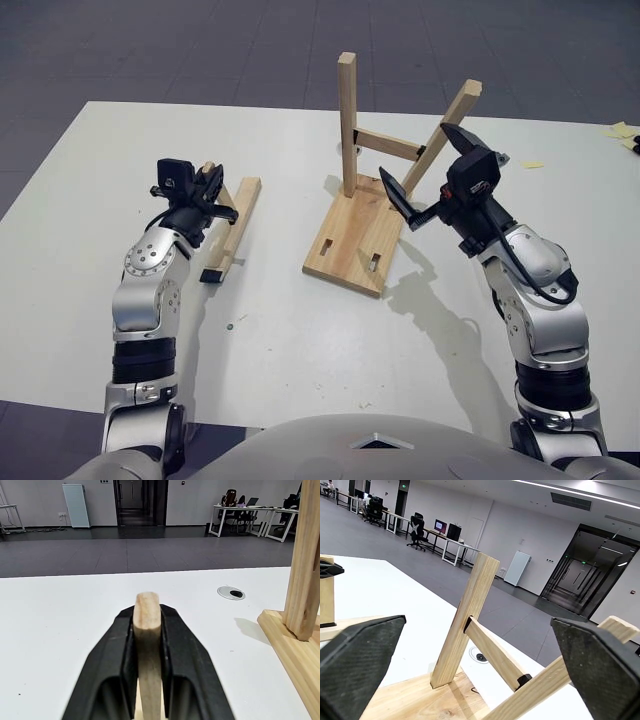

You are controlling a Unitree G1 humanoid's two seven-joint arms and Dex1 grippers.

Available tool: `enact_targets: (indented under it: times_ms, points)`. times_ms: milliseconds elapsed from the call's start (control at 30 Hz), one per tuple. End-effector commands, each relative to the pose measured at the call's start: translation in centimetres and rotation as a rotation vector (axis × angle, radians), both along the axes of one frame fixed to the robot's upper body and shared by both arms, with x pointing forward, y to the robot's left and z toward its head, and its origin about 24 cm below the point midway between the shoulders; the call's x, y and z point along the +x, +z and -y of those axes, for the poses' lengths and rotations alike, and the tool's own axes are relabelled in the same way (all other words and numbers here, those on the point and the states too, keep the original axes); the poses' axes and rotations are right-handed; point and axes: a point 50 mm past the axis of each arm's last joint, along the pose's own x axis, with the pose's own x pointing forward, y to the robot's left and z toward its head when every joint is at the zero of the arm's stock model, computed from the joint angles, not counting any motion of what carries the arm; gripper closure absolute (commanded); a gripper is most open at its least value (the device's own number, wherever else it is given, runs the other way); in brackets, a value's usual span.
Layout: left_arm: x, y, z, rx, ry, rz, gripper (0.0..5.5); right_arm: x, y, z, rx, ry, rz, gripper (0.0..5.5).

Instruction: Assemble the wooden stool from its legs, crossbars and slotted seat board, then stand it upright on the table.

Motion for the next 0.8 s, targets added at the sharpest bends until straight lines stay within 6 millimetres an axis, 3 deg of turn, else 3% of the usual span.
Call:
enact_targets:
  times_ms: [33,233,500,533,800]
  points:
    - [-2.0,-6.3,0.0,-0.03,0.012,-0.35,5.08,0.2,0.5,-0.2,-0.003,0.003,0.025,0.1]
    - [-1.1,-4.5,-0.1,-0.025,0.032,-0.242,5.08,0.3,0.5,-0.2,-0.004,0.003,0.027,0.1]
    - [0.6,-0.6,-0.2,0.002,0.055,-0.054,5.08,0.4,0.4,-0.3,-0.008,0.009,0.025,0.1]
    - [0.6,-0.4,-0.1,0.006,0.053,-0.044,4.71,0.4,0.4,-0.3,-0.008,0.009,0.026,0.1]
    - [1.5,1.7,-0.8,-0.012,0.086,0.027,3.52,0.2,0.1,-0.3,-0.007,0.012,0.016,0.1]
